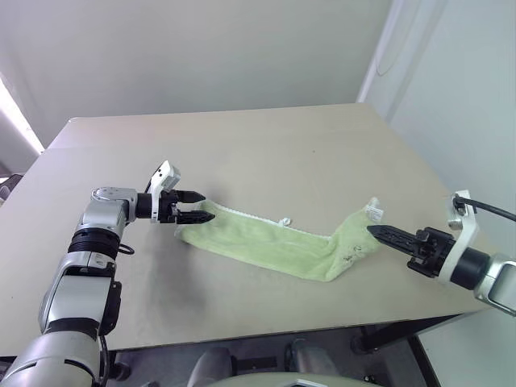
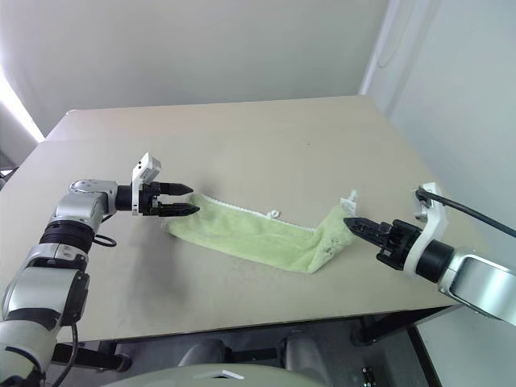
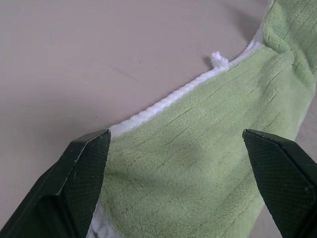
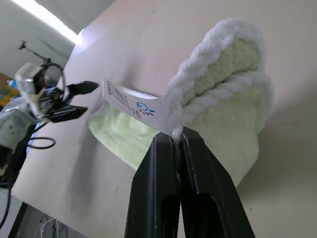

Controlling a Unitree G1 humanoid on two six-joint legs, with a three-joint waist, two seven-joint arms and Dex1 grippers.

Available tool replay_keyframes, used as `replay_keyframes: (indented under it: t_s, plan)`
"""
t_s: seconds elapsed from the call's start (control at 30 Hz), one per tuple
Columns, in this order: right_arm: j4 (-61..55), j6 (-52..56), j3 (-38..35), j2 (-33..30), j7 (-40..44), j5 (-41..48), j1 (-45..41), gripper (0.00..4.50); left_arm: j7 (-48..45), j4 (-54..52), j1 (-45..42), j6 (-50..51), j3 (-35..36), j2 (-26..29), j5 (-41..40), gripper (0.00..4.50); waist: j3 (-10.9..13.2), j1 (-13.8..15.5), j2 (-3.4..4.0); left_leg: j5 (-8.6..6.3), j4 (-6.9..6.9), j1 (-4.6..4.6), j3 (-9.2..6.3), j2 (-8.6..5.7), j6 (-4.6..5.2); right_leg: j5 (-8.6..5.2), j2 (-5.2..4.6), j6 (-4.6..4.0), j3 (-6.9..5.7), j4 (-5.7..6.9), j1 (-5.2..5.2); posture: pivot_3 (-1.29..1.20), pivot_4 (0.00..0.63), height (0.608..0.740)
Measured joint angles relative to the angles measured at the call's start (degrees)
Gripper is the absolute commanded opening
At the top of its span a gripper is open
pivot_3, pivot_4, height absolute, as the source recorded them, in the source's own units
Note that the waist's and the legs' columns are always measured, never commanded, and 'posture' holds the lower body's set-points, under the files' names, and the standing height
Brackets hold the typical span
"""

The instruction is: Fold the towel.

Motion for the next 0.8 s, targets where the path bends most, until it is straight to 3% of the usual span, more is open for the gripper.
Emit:
replay_keyframes:
  t_s: [0.37,0.53,0.7,0.8]
  plan:
    - [0.01,-0.08,0.96,-0.12,0.27,-0.01,-0.46,0.06,0.01,0.00,0.00,0.00,0.00,-0.05,0.00,4.50,0.00,-0.02,0.00,0.00,-0.01,0.01,-0.01,0.01,0.01,0.00,0.02,-0.01,0.00,0.03,0.00,0.00,0.000,0.740]
    - [-0.30,-0.24,5.85,-0.07,0.36,-0.01,-4.61,0.06,0.16,0.03,-0.03,-0.04,0.00,-0.29,-0.01,4.50,0.00,-0.12,0.00,0.00,-0.01,0.03,-0.02,0.03,0.01,0.00,0.05,-0.01,-0.01,0.05,0.00,0.00,0.000,0.740]
    - [7.28,0.20,27.52,16.45,-4.79,-1.19,-24.13,0.06,0.89,0.14,-0.50,-0.06,0.13,-1.68,-0.01,4.50,0.04,-0.93,-0.17,0.01,-0.01,0.11,-0.02,0.17,0.02,0.13,0.18,-0.20,-0.01,0.17,0.03,0.00,0.000,0.740]
    - [10.71,1.15,31.81,17.83,-6.15,-2.80,-25.79,0.06,1.09,-0.27,-0.10,0.10,0.02,-1.29,0.00,4.50,0.05,0.19,-0.09,0.01,0.02,-0.07,-0.14,0.13,0.02,0.14,0.17,-0.22,-0.10,0.18,-0.30,0.00,0.000,0.740]
